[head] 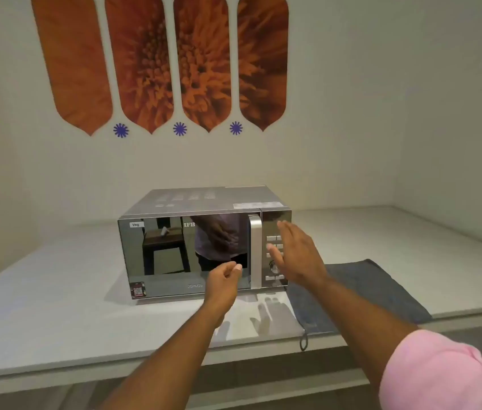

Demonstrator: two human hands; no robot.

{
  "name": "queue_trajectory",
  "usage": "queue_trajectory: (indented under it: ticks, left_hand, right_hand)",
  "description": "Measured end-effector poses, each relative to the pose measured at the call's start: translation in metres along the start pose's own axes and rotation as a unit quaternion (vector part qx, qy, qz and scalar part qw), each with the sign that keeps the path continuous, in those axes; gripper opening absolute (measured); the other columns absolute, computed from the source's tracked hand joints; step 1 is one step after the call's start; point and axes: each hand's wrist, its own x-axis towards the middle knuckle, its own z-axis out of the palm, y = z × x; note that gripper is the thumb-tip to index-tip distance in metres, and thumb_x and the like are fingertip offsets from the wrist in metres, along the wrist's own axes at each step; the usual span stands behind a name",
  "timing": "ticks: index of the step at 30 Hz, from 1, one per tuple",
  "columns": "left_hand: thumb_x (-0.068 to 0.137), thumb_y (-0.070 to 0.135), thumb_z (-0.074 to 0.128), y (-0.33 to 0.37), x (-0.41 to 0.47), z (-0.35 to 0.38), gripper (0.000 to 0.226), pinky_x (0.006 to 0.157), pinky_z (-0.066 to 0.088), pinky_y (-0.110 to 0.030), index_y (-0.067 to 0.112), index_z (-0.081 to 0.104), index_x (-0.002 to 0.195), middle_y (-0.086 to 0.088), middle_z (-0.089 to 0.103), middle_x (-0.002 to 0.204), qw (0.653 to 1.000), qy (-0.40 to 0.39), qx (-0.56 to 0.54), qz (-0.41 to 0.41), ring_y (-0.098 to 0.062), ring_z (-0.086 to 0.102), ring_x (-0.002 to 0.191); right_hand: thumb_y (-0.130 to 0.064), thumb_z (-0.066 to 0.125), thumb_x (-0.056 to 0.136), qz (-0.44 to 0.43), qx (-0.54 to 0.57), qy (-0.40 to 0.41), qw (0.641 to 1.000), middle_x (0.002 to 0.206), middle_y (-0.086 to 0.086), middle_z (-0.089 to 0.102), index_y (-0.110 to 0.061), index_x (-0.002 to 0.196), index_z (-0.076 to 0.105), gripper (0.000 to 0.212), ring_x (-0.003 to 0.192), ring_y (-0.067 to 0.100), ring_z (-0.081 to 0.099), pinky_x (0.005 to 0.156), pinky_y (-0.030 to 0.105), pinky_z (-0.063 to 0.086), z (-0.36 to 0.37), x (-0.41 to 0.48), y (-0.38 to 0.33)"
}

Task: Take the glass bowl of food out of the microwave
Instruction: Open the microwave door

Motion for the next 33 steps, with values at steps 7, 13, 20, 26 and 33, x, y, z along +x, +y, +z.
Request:
queue_trajectory:
  ticks: [7, 13, 20, 26, 33]
  left_hand:
    - [0.103, 0.026, 0.063, 0.019, 0.044, 0.040, 0.050, 0.111, 0.048, -0.036, 0.013, 0.056, 0.150, -0.006, 0.065, 0.146, 1.000, 0.013, -0.007, 0.025, -0.023, 0.060, 0.133]
    - [0.106, 0.027, 0.058, 0.025, 0.076, 0.057, 0.032, 0.079, 0.048, -0.020, 0.012, 0.071, 0.131, -0.004, 0.075, 0.118, 0.998, 0.020, 0.017, 0.062, -0.014, 0.066, 0.101]
    - [0.105, 0.026, 0.059, 0.018, 0.086, 0.064, 0.023, 0.073, 0.051, -0.027, 0.012, 0.076, 0.108, -0.003, 0.070, 0.091, 0.998, 0.043, 0.030, 0.045, -0.015, 0.062, 0.082]
    - [0.105, 0.028, 0.060, 0.017, 0.073, 0.061, 0.025, 0.070, 0.052, -0.029, 0.012, 0.077, 0.097, -0.005, 0.071, 0.084, 0.998, 0.042, 0.035, 0.040, -0.017, 0.063, 0.079]
    - [0.097, 0.036, 0.072, 0.033, 0.009, 0.011, 0.014, 0.073, 0.056, -0.018, 0.026, 0.081, 0.097, 0.015, 0.073, 0.080, 0.973, 0.067, 0.141, 0.172, 0.003, 0.066, 0.072]
  right_hand:
    - [-0.042, 0.042, 0.104, -0.063, -0.065, -0.018, 0.996, 0.168, 0.018, 0.029, -0.004, 0.161, 0.026, 0.070, 0.157, 0.034, 0.025, 0.127, 0.045, 0.021, -0.003, 0.065, 0.011]
    - [-0.017, 0.037, 0.103, -0.072, -0.044, -0.092, 0.992, 0.161, 0.017, 0.042, -0.004, 0.154, 0.038, 0.052, 0.150, 0.035, 0.037, 0.124, 0.044, 0.030, 0.004, 0.103, 0.022]
    - [-0.003, 0.050, 0.090, -0.068, -0.043, -0.060, 0.995, 0.134, 0.015, 0.064, -0.007, 0.137, 0.056, 0.047, 0.122, 0.033, 0.057, 0.105, 0.043, 0.046, 0.014, 0.108, 0.026]
    - [0.000, 0.052, 0.088, -0.053, -0.028, -0.063, 0.996, 0.130, 0.013, 0.064, -0.008, 0.134, 0.058, 0.047, 0.118, 0.032, 0.058, 0.098, 0.041, 0.048, 0.014, 0.109, 0.026]
    - [-0.002, 0.056, 0.088, -0.042, -0.026, -0.064, 0.997, 0.128, 0.011, 0.064, -0.011, 0.133, 0.058, 0.046, 0.116, 0.031, 0.058, 0.097, 0.042, 0.050, 0.010, 0.106, 0.021]
